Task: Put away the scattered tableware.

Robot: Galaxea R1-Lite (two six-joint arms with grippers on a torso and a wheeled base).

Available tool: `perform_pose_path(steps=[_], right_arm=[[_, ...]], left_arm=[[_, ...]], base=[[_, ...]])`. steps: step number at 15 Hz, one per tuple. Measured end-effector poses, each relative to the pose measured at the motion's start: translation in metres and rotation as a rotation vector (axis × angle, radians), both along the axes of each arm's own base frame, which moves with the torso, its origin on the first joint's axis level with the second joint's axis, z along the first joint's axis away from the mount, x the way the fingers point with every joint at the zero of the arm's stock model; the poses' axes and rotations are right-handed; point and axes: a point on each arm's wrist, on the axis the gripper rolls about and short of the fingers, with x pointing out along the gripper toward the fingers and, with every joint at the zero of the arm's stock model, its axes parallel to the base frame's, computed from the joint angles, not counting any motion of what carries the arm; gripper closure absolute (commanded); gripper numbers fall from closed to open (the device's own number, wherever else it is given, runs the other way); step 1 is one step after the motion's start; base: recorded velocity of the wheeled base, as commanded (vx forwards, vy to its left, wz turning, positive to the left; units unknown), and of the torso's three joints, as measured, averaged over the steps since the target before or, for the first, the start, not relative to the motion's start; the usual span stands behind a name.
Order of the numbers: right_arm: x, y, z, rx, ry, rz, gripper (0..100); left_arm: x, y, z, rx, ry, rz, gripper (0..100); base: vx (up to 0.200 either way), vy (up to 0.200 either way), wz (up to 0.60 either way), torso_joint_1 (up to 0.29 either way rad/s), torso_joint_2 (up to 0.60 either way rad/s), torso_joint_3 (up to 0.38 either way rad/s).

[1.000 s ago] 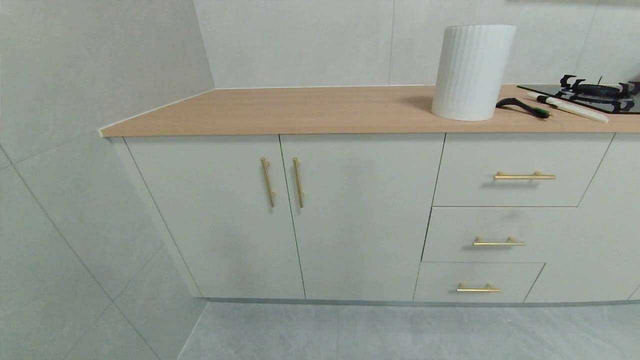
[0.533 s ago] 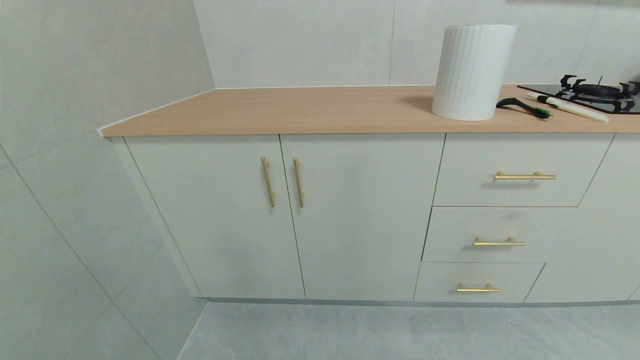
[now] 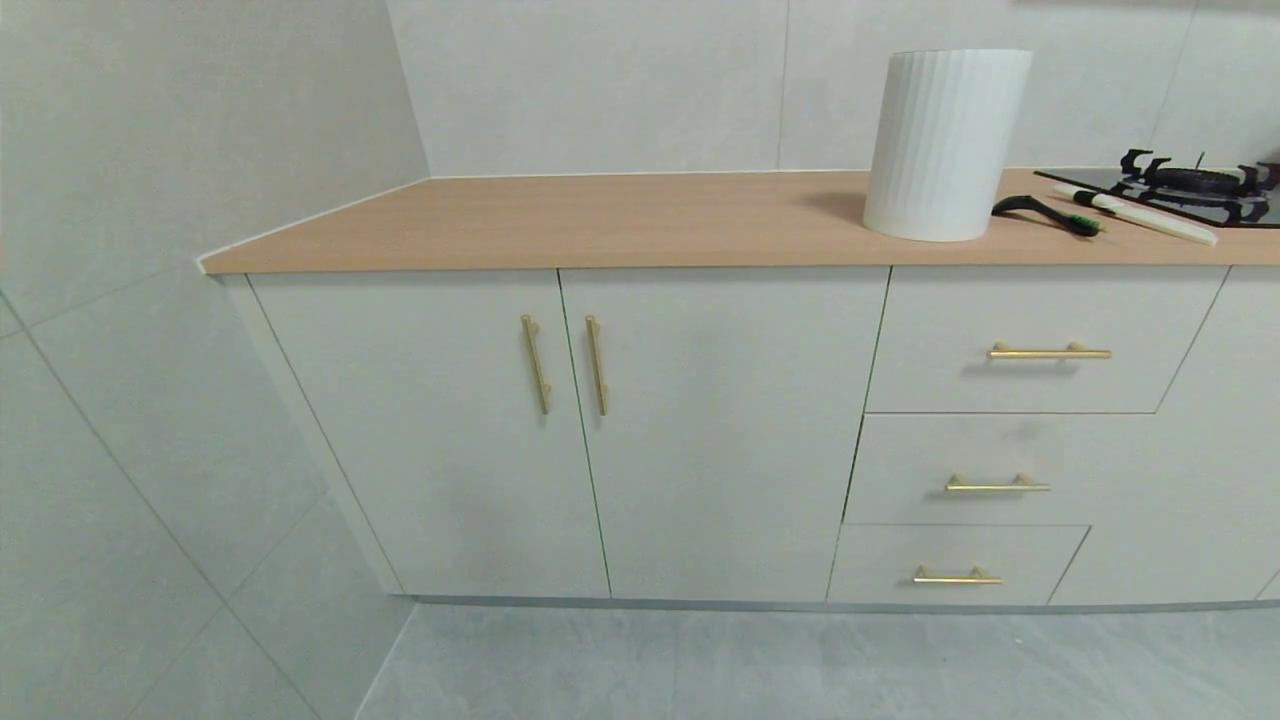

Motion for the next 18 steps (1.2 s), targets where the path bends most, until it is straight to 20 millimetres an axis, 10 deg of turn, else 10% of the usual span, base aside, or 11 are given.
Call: perform_pose_path(steps=[11, 18], right_arm=[[0.0, 0.0, -0.0001, 0.008, 0.002, -0.001, 0], [0.0, -0.0001, -0.0002, 0.009, 0.003, 0.0, 0]], left_arm=[[0.0, 0.0, 0.0, -0.002, 0.0, 0.0, 0], [0.0, 0.0, 0.0001, -0.001, 0.0, 0.001, 0]], base=[[0.0, 0.0, 0.0, 0.0, 0.0, 0.0], [0.0, -0.2, 0.0, 0.0, 0.01, 0.004]])
